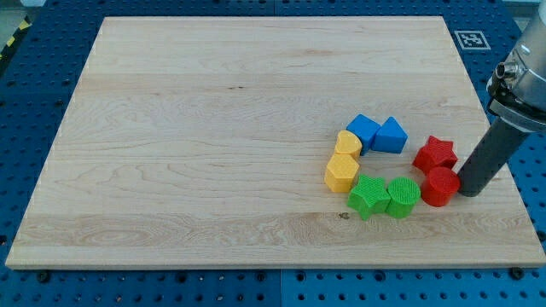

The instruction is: Slightly move the red blocks to the left

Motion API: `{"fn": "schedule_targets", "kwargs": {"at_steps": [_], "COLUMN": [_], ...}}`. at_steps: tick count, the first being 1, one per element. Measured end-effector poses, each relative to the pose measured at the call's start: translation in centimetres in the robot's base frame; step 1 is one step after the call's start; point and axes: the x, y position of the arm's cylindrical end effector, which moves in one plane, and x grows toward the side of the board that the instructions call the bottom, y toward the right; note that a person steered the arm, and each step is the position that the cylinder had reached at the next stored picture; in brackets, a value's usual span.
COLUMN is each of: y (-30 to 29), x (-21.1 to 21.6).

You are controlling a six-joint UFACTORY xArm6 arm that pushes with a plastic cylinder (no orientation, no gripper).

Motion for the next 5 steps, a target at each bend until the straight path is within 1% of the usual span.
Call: {"fn": "schedule_targets", "kwargs": {"at_steps": [1,2,4,5], "y": [0.2,3.2,4.0,8.4], "x": [0.0,0.3,0.3,0.7]}}
